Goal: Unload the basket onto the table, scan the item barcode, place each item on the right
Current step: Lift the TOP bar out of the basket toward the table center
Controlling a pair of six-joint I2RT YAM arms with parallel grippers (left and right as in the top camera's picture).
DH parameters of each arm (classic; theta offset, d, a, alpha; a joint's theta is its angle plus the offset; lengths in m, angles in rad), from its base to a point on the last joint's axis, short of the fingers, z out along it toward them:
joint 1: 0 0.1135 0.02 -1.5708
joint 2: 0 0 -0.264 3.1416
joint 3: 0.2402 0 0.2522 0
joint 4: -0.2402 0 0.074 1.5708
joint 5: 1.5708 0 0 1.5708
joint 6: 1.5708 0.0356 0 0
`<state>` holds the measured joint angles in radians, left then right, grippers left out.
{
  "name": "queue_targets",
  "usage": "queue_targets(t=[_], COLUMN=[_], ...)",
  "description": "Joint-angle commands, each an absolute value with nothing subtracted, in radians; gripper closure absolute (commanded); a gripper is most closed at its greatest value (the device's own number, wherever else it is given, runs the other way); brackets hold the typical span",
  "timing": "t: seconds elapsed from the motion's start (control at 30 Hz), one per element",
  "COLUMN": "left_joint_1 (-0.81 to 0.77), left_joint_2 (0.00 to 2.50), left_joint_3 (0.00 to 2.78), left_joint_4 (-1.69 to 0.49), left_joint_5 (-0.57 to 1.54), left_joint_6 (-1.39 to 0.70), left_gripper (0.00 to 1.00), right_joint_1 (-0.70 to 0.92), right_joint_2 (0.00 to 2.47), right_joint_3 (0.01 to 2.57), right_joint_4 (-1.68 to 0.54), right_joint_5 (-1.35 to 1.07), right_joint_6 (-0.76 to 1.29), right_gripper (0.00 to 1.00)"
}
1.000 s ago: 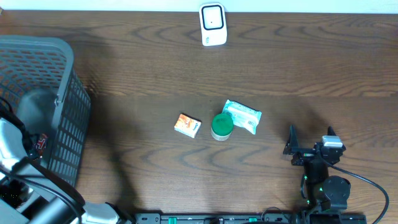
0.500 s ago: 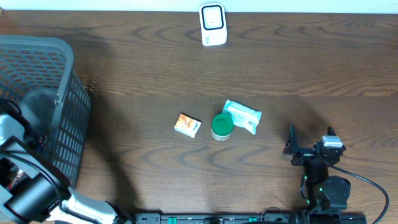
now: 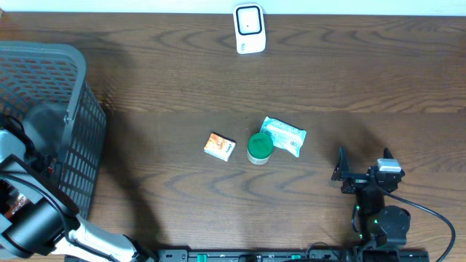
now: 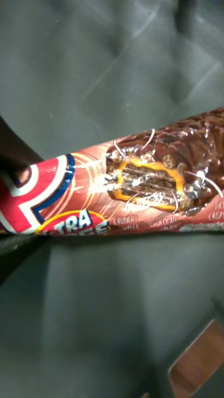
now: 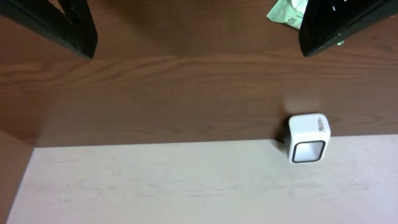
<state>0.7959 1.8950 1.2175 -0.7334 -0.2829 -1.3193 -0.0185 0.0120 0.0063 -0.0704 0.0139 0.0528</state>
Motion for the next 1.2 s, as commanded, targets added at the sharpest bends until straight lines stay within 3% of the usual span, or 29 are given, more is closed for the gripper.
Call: queue_targets(t=[0.0, 0.47, 0.73, 0.97, 1.17], left_joint_1=[0.797, 0.797, 0.749, 0.446, 0.054], left_joint_2=[1.924, 1.397, 1.088, 1.005, 1.07], left_joint_3=[1.18, 1.274, 1.274, 1.274, 1.274], left_joint_4=[-0.756, -0.775, -0.742, -0.712, -0.708], left_joint_5=[-0.183, -0.027, 0.334, 0.403, 0.173], left_joint_6=[-1.24, -1.051, -1.051, -1.051, -1.051], left_gripper=[0.76, 0.76, 0.75, 0.75, 0.75], right_joint_1=[-0.025, -0.025, -0.025, -0.025, -0.025], right_joint_2=[0.007, 0.007, 0.007, 0.007, 0.007], right_joint_3=[0.006, 0.006, 0.006, 0.006, 0.006], right_joint_4=[-0.075, -0.075, -0.075, -0.075, -0.075], right_joint_5=[0.006, 0.006, 0.006, 0.006, 0.006], right_joint_6=[0.066, 0.066, 0.066, 0.066, 0.066], right_gripper=[0.01, 0.01, 0.01, 0.01, 0.01])
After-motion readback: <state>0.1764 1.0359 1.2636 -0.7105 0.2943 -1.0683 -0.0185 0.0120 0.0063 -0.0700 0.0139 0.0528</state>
